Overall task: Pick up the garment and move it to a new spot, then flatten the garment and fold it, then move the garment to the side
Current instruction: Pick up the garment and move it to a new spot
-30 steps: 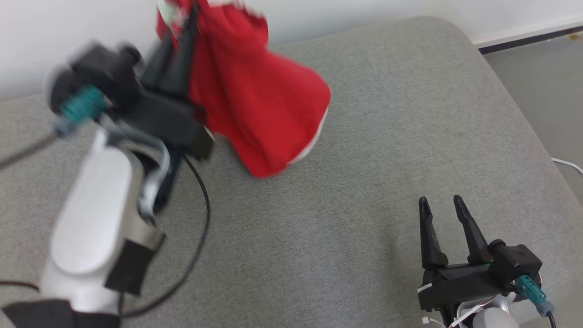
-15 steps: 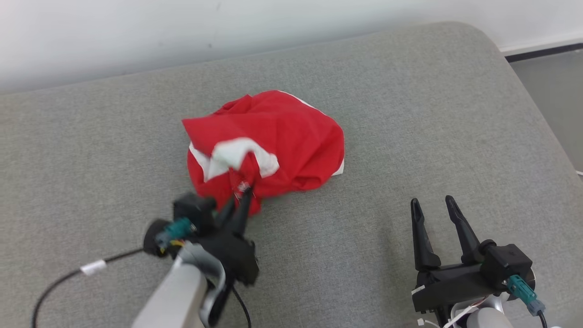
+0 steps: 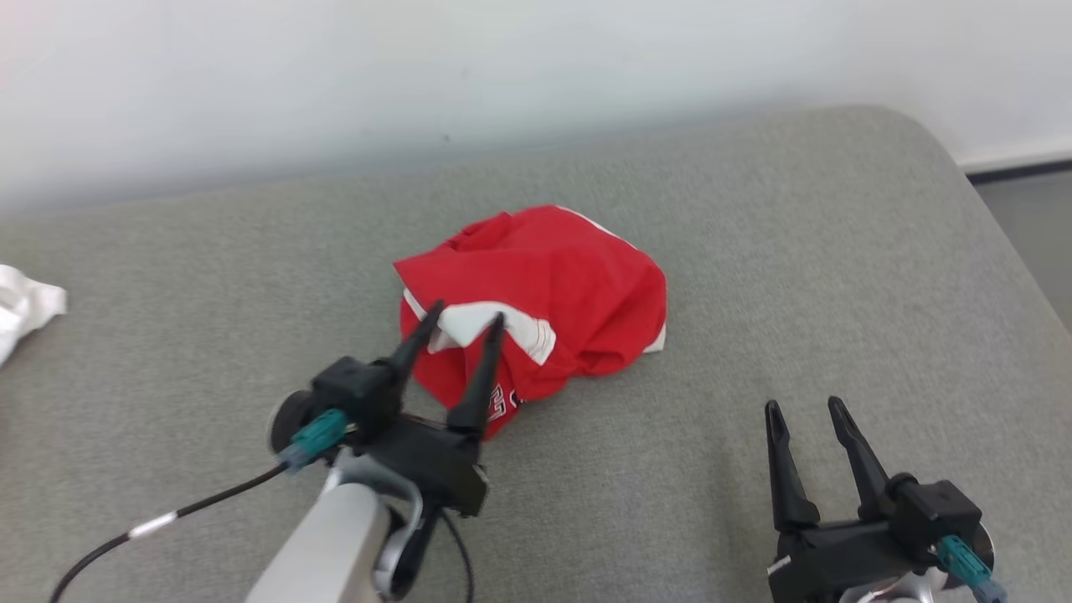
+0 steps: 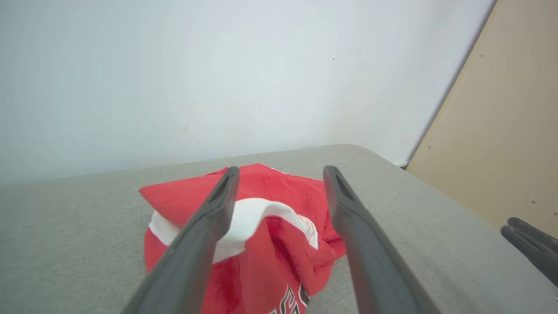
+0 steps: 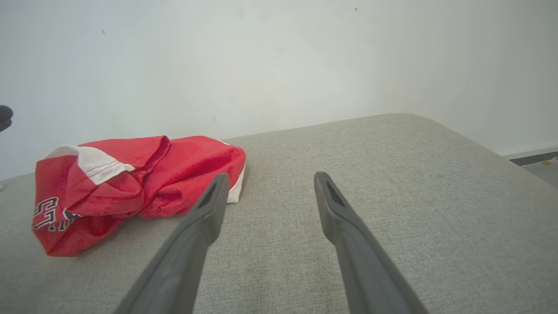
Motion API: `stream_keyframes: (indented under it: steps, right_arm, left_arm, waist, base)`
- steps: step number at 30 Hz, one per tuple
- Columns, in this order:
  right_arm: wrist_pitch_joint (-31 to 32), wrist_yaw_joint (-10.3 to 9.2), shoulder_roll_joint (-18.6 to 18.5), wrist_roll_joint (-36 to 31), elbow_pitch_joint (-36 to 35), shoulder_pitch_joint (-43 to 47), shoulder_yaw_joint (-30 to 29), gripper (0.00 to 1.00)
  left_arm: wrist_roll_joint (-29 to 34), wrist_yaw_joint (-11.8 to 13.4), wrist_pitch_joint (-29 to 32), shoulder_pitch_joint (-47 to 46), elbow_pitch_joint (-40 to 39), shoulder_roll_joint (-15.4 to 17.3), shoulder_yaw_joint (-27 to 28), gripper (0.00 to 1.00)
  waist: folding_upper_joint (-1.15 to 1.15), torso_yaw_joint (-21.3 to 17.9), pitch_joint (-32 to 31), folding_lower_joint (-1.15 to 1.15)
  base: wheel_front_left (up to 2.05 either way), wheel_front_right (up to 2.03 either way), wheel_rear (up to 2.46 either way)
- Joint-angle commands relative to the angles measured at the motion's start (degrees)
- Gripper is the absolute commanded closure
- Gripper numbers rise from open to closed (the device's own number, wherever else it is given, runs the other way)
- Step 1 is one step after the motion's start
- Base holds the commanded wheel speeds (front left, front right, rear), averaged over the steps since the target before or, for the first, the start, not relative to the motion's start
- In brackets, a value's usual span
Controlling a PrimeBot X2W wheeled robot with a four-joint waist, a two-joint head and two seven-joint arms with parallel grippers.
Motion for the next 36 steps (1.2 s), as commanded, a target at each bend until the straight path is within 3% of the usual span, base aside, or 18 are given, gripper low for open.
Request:
stream_keyframes:
  steps: [1,11,15,22,36]
  right_arm:
    - [-0.03,0.2,-0.04,-0.46,-0.06,0.95,-0.18,0.0]
    - [-0.04,0.2,-0.04,-0.98,-0.61,3.28,-1.13,0.0]
    - [-0.03,0.2,-0.03,-1.21,-0.75,4.03,-1.74,0.0]
    - [-0.03,0.2,-0.03,-1.46,-0.76,4.38,-2.08,0.0]
    - [-0.03,0.2,-0.04,-1.67,-0.62,4.88,-1.73,0.0]
  left_arm:
    - [0.58,0.59,-0.33,1.7,-0.9,1.06,0.78,0.0]
    - [6.3,5.02,-0.35,11.77,-11.05,8.17,9.15,0.0]
    - [7.67,5.52,-0.35,16.82,-14.38,9.16,12.8,0.0]
    - [10.85,5.12,-0.36,25.11,-18.51,7.9,17.29,0.0]
    - [17.4,3.65,-0.36,33.35,-22.6,1.3,27.76,0.0]
  waist:
    - [0.0,2.08,-2.47,0.0]
    - [0.0,4.71,-5.31,0.0]
    - [0.0,5.59,-5.65,0.0]
    - [0.0,6.58,-5.82,0.0]
    - [0.0,6.62,-5.69,0.0]
  base:
    - [0.0,0.0,0.0]
    - [0.0,0.0,0.0]
    - [0.0,0.0,0.0]
    - [0.0,0.0,0.0]
    - [0.0,0.0,0.0]
